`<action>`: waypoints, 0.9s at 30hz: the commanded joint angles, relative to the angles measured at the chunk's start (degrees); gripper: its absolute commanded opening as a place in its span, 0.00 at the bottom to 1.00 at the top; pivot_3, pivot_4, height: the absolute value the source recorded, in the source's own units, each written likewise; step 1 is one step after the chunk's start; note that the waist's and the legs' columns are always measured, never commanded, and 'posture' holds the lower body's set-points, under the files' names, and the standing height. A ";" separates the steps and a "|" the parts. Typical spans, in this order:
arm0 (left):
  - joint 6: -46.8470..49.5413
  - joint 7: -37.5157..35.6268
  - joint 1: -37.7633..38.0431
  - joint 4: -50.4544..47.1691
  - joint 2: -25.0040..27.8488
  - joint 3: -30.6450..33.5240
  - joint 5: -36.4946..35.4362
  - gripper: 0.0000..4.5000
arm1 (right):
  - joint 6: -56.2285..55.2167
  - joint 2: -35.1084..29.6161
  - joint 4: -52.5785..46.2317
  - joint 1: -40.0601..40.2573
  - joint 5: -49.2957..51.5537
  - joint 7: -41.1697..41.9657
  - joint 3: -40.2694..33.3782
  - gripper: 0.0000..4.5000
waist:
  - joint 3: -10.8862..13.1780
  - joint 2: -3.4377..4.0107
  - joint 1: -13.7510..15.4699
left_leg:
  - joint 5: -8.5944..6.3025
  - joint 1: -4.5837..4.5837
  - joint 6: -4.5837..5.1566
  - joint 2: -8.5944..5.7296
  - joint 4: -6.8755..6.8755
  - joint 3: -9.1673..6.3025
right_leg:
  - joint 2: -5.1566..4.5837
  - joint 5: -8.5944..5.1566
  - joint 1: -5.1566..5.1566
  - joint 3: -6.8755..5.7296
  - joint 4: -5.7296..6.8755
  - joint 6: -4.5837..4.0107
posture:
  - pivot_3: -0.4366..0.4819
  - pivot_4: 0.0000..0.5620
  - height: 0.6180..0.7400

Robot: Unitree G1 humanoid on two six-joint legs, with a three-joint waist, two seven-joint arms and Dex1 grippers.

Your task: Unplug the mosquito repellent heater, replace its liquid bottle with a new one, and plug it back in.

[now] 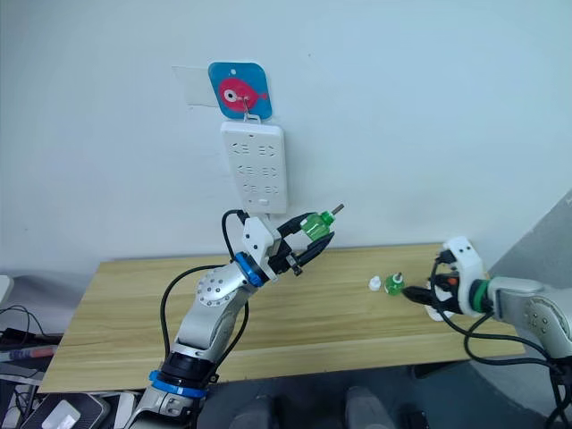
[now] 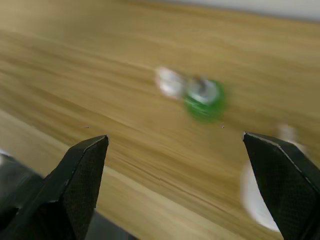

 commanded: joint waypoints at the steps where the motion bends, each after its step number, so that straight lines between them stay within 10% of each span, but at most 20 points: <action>1: -0.44 0.23 0.03 -1.36 -0.42 -0.37 -0.48 0.50 | -3.49 0.17 5.48 -3.52 -8.68 2.94 2.74 0.99 | 0.04 0.01 0.02 | -0.01 0.00 0.01 0.00 -0.01 0.02 | 0.00 0.00 -0.01 0.03 -0.01 -0.01 | 0.37 0.25 1.00; 27: 3.65 2.56 5.21 -6.57 -0.85 -0.81 -0.93 0.50 | 4.25 9.42 24.27 -12.01 -26.28 8.12 4.49 0.99 | 0.35 0.15 1.60 | -0.02 0.03 0.01 -0.03 -0.05 0.00 | -0.05 0.12 0.09 -0.04 -0.06 -0.21 | 0.45 0.29 1.00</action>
